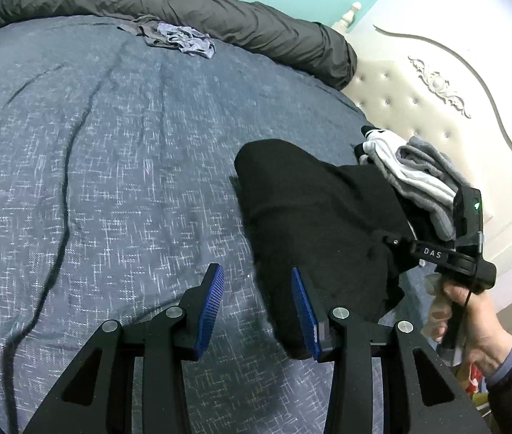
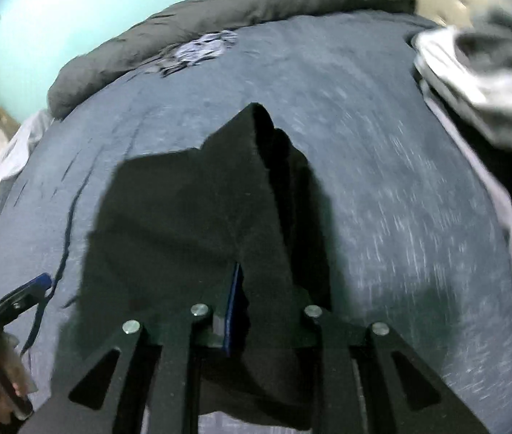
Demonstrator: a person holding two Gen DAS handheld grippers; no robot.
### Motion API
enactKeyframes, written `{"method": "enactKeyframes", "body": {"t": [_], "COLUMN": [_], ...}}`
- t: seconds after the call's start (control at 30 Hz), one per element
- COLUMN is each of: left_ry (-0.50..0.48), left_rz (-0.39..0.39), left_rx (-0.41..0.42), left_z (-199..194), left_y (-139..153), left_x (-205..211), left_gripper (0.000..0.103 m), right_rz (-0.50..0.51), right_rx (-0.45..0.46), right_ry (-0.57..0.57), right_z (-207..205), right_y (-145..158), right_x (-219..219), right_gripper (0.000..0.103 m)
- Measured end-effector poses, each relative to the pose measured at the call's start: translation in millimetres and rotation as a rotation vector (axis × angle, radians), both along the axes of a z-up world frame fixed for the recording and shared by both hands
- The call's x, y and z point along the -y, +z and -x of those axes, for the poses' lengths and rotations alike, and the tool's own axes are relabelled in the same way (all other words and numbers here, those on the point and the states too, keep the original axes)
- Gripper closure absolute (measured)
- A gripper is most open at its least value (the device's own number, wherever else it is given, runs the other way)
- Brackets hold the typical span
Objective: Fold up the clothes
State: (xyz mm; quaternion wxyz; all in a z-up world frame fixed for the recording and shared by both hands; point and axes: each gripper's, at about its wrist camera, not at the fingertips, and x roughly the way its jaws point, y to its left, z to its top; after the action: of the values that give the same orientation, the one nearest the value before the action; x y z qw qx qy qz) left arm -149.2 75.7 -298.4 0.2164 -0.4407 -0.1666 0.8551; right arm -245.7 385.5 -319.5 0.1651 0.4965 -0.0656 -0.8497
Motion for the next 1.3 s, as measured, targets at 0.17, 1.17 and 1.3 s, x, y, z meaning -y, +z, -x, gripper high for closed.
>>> {"method": "enactKeyframes", "body": {"t": [0.17,1.17,1.3], "left_ry": [-0.002,-0.006,-0.008], "left_rz": [-0.005,-0.032,-0.033], "left_rx": [0.006,0.029,0.034], "left_z": [1.3,4.8,8.2], "left_y": [-1.3,-1.4,-3.2], "left_x": [-1.6,6.8,5.2], "left_gripper": [0.060,0.057,0.056], "right_rz": [0.059,0.047,0.074], "right_rx": [0.017,-0.076,-0.068], "right_ry": [-0.035,0.084,0.034], "right_z": [0.9,-69.8,-73.6], "right_y": [9.5,23.9,32.5], "right_x": [-13.0,41.1,30.6], "right_gripper": [0.053,0.089,0.089]}}
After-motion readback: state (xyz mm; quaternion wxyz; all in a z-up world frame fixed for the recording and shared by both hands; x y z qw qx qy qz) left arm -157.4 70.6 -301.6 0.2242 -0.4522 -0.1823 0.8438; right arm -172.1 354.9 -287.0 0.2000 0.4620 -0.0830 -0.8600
